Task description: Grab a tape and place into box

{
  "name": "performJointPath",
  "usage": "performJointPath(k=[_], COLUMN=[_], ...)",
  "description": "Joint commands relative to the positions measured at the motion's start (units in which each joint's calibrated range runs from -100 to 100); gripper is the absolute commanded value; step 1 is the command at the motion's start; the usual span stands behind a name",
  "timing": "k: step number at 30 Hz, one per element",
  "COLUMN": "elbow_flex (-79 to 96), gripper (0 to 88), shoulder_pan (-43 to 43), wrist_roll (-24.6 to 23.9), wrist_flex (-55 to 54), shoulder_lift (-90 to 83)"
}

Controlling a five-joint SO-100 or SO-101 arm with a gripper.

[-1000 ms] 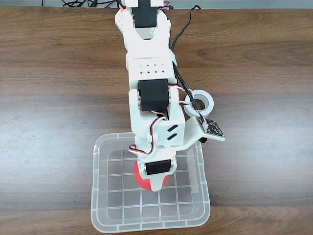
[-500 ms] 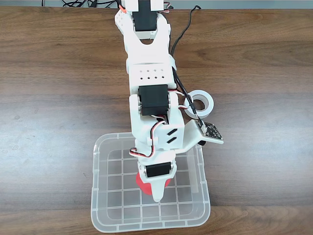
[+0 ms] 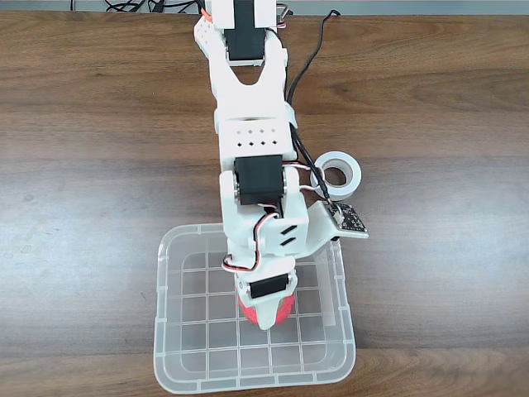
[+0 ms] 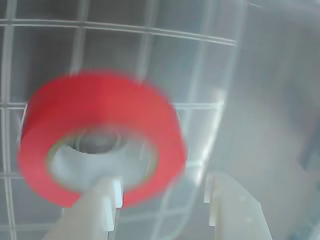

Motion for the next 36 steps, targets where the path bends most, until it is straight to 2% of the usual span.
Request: performJointPath(k=[1,13,17,19,23,28,31,36], elbow_flex=[-5.11,-14.4,-14.58,-14.58,-14.31,-12.91,-4.68,21.43], gripper=[15.9,16.1,22.5,22.7,17.9,7.9,5.9,4.2], shoulder_pan=[1.64,0.83,0.47,-0.63,-2.97,-2.9,-3.34,-2.9], wrist_roll=[0.3,0.25,0.19,0.14,-0.76,-2.39,-2.34,-2.44], wrist_flex=[0.96,8.84,14.83,20.23,31.27,31.27,31.27,31.27], shoulder_lift=[-2.32,-17.28,-25.49,-29.67,-37.39,-46.56,-51.47,-64.99])
